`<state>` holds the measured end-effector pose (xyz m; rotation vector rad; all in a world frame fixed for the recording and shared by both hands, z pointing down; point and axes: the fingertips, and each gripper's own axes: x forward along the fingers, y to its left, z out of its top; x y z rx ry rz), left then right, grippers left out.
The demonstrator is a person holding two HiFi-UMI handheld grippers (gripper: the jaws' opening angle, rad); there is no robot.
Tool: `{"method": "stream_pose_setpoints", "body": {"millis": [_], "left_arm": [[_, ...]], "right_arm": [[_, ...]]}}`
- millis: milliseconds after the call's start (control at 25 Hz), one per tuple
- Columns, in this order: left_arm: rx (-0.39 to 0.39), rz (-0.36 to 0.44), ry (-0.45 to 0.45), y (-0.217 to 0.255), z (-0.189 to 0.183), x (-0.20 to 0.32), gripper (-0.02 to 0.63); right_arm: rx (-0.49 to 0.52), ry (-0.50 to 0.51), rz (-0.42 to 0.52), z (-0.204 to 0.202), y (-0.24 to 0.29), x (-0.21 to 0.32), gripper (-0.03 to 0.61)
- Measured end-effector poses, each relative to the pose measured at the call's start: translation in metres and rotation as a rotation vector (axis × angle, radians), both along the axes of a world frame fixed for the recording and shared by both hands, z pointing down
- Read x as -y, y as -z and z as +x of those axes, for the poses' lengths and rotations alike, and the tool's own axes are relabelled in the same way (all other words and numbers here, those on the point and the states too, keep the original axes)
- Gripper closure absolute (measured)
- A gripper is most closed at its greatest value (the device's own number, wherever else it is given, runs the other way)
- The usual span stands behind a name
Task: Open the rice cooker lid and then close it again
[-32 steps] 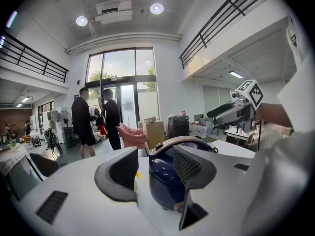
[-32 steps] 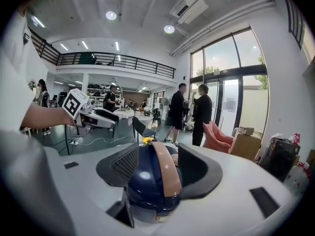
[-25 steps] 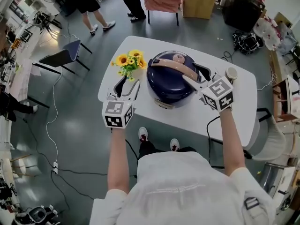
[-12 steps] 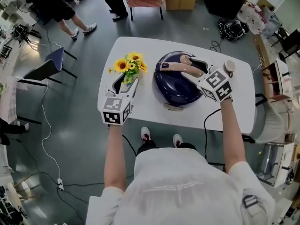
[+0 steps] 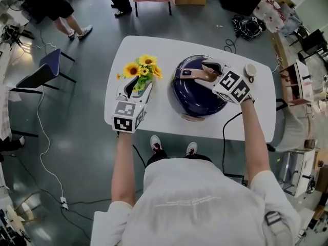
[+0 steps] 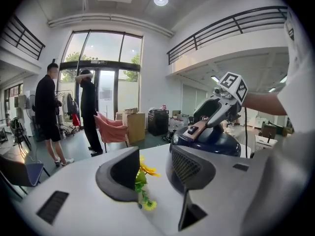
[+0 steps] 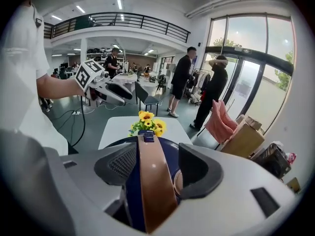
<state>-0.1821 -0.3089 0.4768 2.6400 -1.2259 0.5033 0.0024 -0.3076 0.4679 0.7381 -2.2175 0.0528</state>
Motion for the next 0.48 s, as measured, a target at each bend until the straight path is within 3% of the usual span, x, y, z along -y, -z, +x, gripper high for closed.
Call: {"method": "stream_pose_setpoints", "body": {"millis": [480], "left_arm": [[-0.001, -0.059, -0.042, -0.027, 0.006, -0.006, 0.393]], "right_arm": [[-0.096, 0.106, -0.135, -0.011, -0.03, 0.002, 0.31]]}}
